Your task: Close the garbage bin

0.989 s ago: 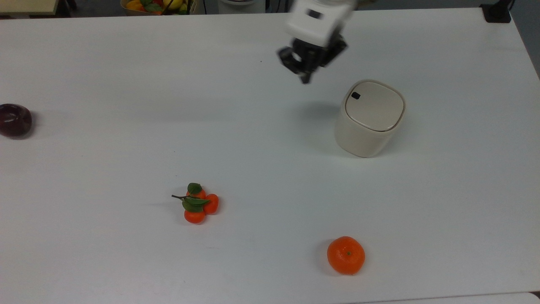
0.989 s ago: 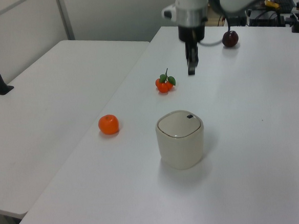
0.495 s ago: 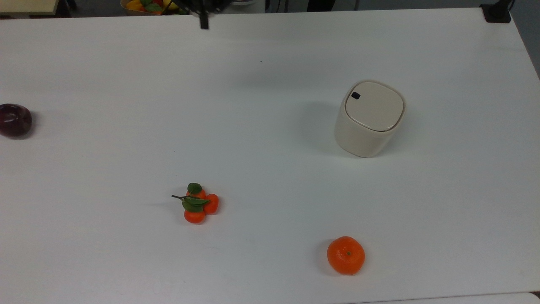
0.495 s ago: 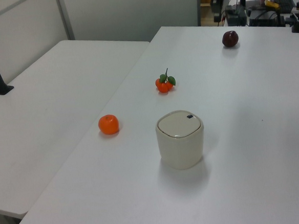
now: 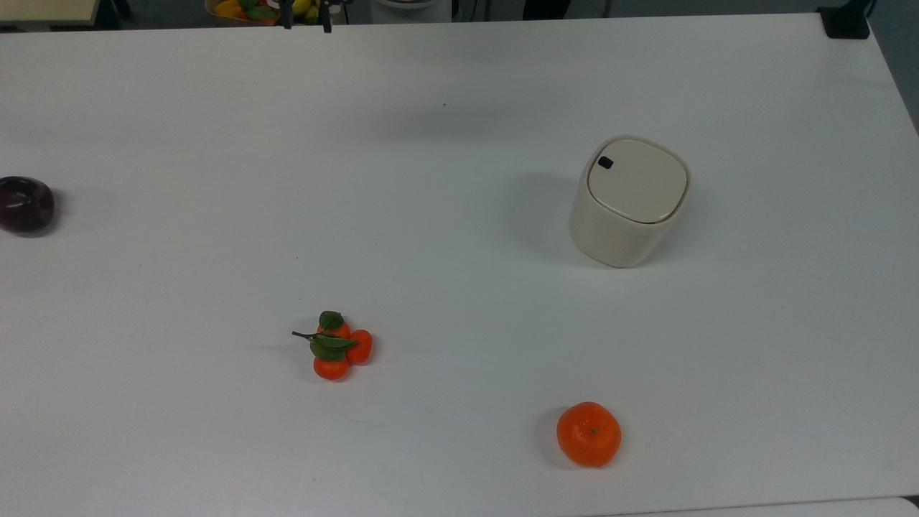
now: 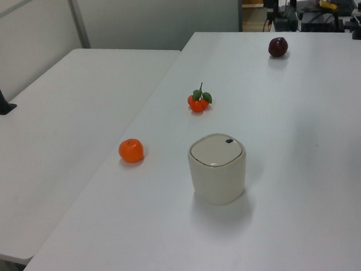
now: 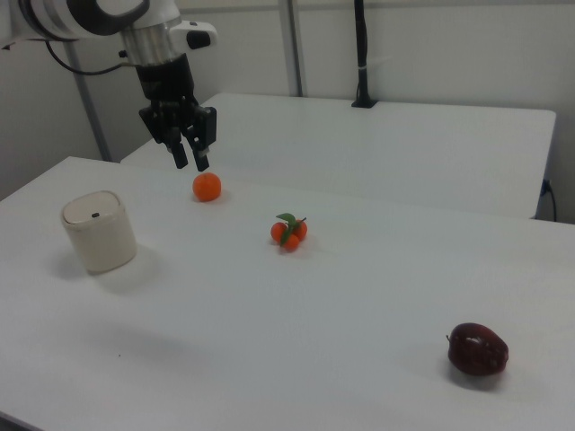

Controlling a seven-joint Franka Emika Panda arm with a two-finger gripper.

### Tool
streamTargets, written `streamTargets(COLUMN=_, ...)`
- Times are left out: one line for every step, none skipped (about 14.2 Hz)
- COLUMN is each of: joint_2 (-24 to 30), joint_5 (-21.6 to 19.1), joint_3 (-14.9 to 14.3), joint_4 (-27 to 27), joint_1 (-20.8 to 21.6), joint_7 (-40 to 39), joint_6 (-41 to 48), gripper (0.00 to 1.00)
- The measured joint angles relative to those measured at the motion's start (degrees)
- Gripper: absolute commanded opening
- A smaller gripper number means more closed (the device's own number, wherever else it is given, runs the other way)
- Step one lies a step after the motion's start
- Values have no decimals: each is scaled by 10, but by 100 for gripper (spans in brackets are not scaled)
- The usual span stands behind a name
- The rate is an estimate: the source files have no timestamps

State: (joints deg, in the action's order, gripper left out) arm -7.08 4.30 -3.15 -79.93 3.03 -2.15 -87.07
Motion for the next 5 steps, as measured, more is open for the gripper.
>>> streamTargets(joint_2=0, joint_5=0, joint_3=0, joint_4=-1, joint_1=-1, joint_7=0, joint_6=0, gripper=100)
streamTargets(joint_2=0, joint_5=0, joint_3=0, joint_4=-1, joint_1=-2, joint_7=0, joint_6=0, gripper=100)
streamTargets(joint_2=0, joint_5=0, joint_3=0, joint_4=-1, joint_1=-3, joint_7=2, joint_6=0, gripper=100)
streamTargets(joint_2=1, joint_5=0, joint_3=0, joint_4=-1, joint_1=-5, joint_7=3, joint_6=0, gripper=100)
streamTargets(joint_2=1, joint_5=0, joint_3=0, joint_4=-1, joint_1=-6, joint_7=3, joint_6=0, gripper=100)
